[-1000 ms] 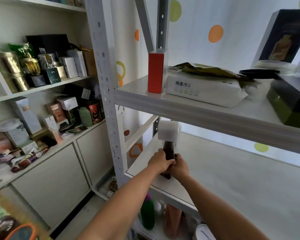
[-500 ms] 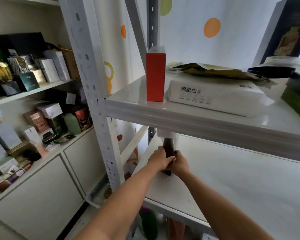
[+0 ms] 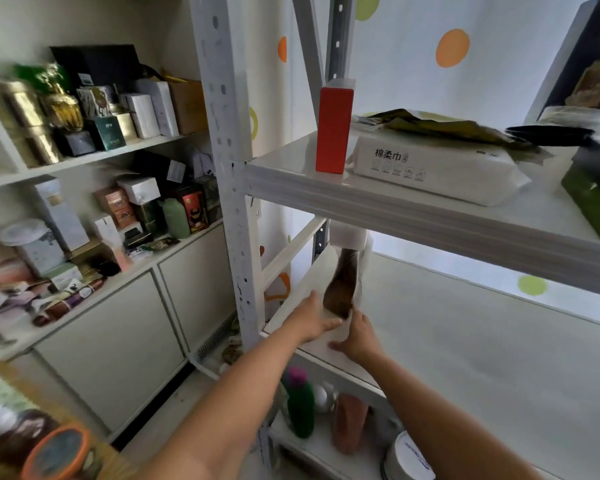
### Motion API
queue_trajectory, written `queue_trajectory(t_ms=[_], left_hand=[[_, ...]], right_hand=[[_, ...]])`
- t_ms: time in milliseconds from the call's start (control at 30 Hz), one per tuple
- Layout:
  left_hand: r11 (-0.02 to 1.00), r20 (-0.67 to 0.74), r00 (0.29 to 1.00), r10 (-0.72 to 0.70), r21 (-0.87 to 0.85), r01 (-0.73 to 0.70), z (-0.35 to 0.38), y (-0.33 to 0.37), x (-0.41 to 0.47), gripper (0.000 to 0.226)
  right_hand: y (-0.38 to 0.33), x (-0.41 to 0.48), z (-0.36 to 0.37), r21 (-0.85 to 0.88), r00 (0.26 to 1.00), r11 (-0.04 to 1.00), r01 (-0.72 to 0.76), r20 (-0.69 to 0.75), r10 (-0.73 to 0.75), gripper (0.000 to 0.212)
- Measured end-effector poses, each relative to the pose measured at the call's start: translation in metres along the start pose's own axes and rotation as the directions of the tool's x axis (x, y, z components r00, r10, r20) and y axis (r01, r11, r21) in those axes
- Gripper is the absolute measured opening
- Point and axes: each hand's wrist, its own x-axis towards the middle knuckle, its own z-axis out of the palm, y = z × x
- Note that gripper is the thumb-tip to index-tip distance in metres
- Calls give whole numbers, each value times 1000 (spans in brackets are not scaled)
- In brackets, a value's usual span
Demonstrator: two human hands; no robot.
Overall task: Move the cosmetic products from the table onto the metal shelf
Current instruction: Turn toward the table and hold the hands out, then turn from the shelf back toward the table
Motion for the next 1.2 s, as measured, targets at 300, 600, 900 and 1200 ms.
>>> queue_trajectory(t_ms=[300,600,900,1200], left_hand=[[985,-108,980,-169,5,171,0,-64,-120,88],[860,-304,873,-381,231,456,-24,-146,-262,89],[751,-261,814,-520,314,581,-17,-195,-382,89],[691,-394,771,-500,355,630,19,-210,-408,82]], right_hand=[[-27,-82,62,-140,927,921,364,152,-344,95],[-89,-157,150,-114,682,744,658,508,-526,101],[-130,-252,221,-18,466,619,785,675,-572,102],[-133,-267,240,12,437,590,807,660,-611,103]])
